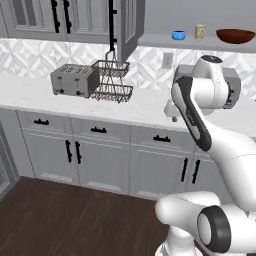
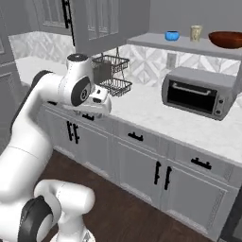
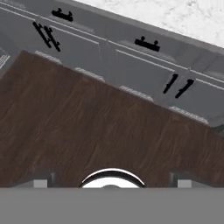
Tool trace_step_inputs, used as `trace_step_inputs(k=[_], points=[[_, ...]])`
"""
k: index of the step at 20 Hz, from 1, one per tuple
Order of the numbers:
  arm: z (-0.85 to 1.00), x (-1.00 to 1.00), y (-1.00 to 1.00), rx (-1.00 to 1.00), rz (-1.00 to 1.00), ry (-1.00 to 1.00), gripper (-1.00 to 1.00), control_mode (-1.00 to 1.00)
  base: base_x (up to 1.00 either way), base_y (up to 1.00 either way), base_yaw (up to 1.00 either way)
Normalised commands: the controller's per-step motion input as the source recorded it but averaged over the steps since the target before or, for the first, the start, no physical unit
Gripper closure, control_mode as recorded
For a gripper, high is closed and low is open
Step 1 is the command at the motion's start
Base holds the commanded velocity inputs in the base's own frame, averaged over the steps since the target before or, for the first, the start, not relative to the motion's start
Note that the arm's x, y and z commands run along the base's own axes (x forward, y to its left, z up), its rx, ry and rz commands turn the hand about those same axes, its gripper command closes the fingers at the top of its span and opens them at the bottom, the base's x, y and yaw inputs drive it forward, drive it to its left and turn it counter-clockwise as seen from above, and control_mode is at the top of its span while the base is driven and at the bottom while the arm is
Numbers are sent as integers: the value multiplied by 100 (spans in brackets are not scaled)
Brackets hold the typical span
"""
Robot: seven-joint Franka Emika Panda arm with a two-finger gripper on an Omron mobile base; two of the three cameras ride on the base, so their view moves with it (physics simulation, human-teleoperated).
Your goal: Gather all objects into one cabinet and sort the glasses and bowls to opposite sides.
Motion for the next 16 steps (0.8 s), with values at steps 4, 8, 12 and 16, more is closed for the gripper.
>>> trace_step_inputs(k=[4,8,12,16], points=[[0,0,0,0,0,0,-100,100,-12,-4,92],[0,0,0,0,0,0,-100,100,-11,-1,91],[0,0,0,0,0,0,-100,100,-6,-3,96],[0,0,0,0,0,0,-100,100,-2,-4,100]])
